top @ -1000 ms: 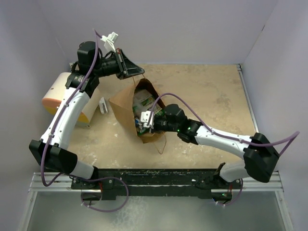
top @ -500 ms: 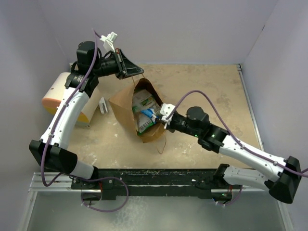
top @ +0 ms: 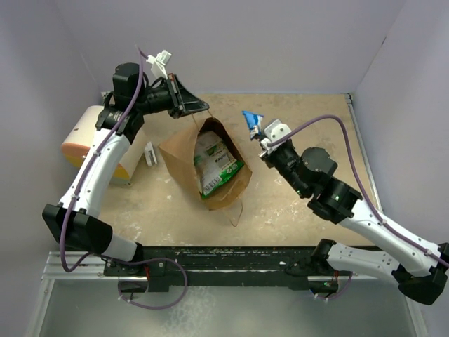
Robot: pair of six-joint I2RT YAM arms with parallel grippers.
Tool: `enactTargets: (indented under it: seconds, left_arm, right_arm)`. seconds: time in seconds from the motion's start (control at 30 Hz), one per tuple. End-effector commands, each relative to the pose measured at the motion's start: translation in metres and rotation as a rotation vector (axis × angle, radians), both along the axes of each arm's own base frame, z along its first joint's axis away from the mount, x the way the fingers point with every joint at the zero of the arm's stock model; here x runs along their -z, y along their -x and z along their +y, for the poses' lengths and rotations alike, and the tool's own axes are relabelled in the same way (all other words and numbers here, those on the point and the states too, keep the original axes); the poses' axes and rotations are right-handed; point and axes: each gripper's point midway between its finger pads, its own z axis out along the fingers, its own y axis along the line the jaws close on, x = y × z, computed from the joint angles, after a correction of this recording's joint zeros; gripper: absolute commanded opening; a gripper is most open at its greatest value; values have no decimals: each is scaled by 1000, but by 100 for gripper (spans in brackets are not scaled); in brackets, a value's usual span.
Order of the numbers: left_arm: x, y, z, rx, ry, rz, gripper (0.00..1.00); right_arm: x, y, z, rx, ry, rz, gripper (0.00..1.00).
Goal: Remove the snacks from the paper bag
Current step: Take out the snack from the paper bag, then place the snack at the center of the board.
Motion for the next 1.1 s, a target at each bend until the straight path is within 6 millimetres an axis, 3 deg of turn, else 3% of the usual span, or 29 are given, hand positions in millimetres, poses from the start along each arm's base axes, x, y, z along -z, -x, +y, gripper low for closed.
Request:
enactTargets:
  seconds: [0.0,0.03,0.17,0.47,0.5,0.7,0.87,1.07]
  left_arm:
    - [-28,11,9,-6,12,-133,0]
    - [-28,12,9,-7,13,-133,0]
    - [-31,14,9,-8,19,-137,0]
    - [-29,14,7,9,33,-118,0]
    - [-29,14,7,12,37,-116,0]
    - [-31,17,6,24,46,-125,0]
    - [-30,19,6,27,46,-132,0]
    - [-28,16,5,41,42,-129,0]
  right_arm:
    - [-16,-24,-60,356,-44,-56,0]
    - [-17,-28,-72,421,-63,-60,0]
    - [21,-61,-110,610,-113,57,0]
    - [118,-143,-187,940,-280,313,0]
    - [116,-153,-193,961,-299,312,0]
    - [162,-194,-247,1142,-136,367,0]
    - [197,-214,-297,1282,-20,439,0]
    - [220,-243,-317,1323,105,456,0]
